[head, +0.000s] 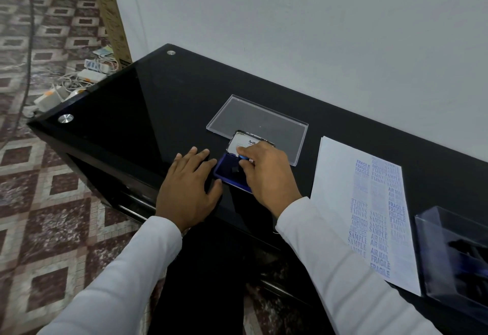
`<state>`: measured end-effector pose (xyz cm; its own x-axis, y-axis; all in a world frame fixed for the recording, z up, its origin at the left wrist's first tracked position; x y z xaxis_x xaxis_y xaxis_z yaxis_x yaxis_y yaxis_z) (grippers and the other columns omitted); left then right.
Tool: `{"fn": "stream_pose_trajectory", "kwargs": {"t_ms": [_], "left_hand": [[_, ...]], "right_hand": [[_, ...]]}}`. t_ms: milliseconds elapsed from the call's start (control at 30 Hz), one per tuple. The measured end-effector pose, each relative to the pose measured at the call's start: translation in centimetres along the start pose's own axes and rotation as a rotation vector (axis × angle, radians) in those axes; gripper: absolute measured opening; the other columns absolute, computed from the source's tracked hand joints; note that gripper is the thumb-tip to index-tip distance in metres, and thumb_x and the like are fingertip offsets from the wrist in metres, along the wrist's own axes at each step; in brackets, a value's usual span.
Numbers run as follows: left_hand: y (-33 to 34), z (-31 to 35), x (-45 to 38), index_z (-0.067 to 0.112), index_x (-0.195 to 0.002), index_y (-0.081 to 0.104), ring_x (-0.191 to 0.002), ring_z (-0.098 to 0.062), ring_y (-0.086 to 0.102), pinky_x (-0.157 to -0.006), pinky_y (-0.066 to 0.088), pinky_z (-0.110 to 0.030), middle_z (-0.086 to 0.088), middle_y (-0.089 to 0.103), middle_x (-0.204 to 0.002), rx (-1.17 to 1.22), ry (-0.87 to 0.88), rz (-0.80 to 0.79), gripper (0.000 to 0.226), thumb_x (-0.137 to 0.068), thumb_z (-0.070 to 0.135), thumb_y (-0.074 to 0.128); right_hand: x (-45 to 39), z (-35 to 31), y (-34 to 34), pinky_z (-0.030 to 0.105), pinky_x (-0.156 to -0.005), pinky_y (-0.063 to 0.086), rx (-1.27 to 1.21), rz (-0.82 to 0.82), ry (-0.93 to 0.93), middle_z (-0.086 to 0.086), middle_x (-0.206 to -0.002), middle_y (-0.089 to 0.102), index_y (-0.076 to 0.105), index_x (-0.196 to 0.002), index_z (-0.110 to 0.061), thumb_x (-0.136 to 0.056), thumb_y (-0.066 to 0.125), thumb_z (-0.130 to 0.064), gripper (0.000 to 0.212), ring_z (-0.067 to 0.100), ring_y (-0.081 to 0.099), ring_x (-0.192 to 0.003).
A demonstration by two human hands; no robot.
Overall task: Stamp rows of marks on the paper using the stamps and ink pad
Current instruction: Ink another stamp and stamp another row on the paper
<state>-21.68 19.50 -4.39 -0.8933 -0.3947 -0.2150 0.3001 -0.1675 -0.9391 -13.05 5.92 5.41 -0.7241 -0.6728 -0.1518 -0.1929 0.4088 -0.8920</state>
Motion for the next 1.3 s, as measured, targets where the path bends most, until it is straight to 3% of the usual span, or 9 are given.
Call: {"fn": "stream_pose_trajectory", "kwargs": {"t_ms": [133, 267, 467, 700, 933, 1133, 1300], "left_hand": [[0.18, -0.04, -0.09, 0.025, -0.142, 0.052, -0.149, -0.023, 0.028, -0.122, 0.006, -0.041, -0.001, 0.043, -0.156, -0.001, -0.006, -0.006, 0.063, -0.091, 0.057, 0.033], [0.29, -0.05, -0.08, 0.026, -0.142, 0.052, -0.15, -0.023, 0.028, -0.122, 0.006, -0.041, -0.001, 0.043, -0.156, -0.006, -0.009, -0.009, 0.063, -0.091, 0.057, 0.034], [0.19, -0.05, -0.15, 0.026, -0.143, 0.052, -0.15, -0.023, 0.027, -0.123, 0.007, -0.043, -0.001, 0.042, -0.157, 0.006, -0.011, -0.013, 0.063, -0.09, 0.057, 0.035], [0.38, -0.07, -0.18, 0.026, -0.143, 0.051, -0.15, -0.023, 0.028, -0.123, 0.009, -0.044, -0.001, 0.042, -0.156, -0.001, -0.015, -0.012, 0.062, -0.091, 0.057, 0.036], [0.44, -0.15, -0.11, 0.026, -0.142, 0.053, -0.149, -0.023, 0.029, -0.122, 0.007, -0.042, -0.001, 0.044, -0.155, 0.006, -0.007, 0.004, 0.062, -0.092, 0.058, 0.034], [0.3, -0.1, -0.02, 0.025, -0.141, 0.053, -0.149, -0.023, 0.029, -0.123, 0.01, -0.043, -0.002, 0.044, -0.155, 0.011, -0.003, 0.009, 0.061, -0.092, 0.056, 0.036], [0.14, -0.01, -0.1, 0.024, -0.142, 0.053, -0.149, -0.024, 0.029, -0.123, 0.01, -0.044, -0.002, 0.043, -0.156, 0.019, -0.005, 0.001, 0.062, -0.091, 0.056, 0.037]], "right_hand": [[-0.09, 0.05, 0.08, 0.03, -0.09, 0.045, 0.016, -0.028, -0.001, 0.012, -0.116, 0.066, 0.071, -0.115, -0.007, -0.098, 0.056, -0.01, 0.023, 0.026, 0.062, -0.105], [0.3, 0.22, 0.11, 0.035, -0.091, 0.053, -0.062, 0.045, 0.022, 0.01, -0.109, 0.068, 0.074, -0.108, -0.01, -0.093, 0.063, -0.01, 0.019, 0.025, 0.064, -0.099], [0.33, 0.28, 0.05, 0.037, -0.083, 0.056, -0.084, 0.022, 0.052, 0.005, -0.1, 0.066, 0.072, -0.097, -0.01, -0.086, 0.066, -0.012, 0.013, 0.02, 0.062, -0.089], [0.14, 0.29, 0.1, 0.03, -0.099, 0.048, -0.05, -0.025, 0.038, 0.007, -0.121, 0.065, 0.069, -0.123, -0.014, -0.097, 0.059, -0.016, 0.028, 0.022, 0.061, -0.11], [-0.12, 0.42, 0.29, 0.026, -0.095, 0.044, 0.002, -0.027, 0.022, 0.008, -0.123, 0.065, 0.068, -0.122, -0.012, -0.101, 0.054, -0.017, 0.026, 0.021, 0.061, -0.111], [0.19, 0.73, 0.49, 0.034, -0.09, 0.054, -0.102, 0.075, 0.012, 0.005, -0.109, 0.069, 0.073, -0.115, -0.014, -0.091, 0.065, -0.011, 0.025, 0.02, 0.065, -0.097], [0.17, 0.72, 0.4, 0.033, -0.083, 0.056, -0.117, 0.049, 0.03, 0.004, -0.101, 0.066, 0.072, -0.104, -0.012, -0.088, 0.066, -0.012, 0.017, 0.016, 0.061, -0.087]]}}
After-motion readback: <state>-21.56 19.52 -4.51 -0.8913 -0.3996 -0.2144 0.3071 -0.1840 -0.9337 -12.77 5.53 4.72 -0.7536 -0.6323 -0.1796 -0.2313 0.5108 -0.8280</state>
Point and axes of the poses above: each hand's wrist, its own x-axis away from the middle knuckle, its own y-axis out of the palm, z = x × y, the point moved 4 cm from there along -x, towards the middle knuckle
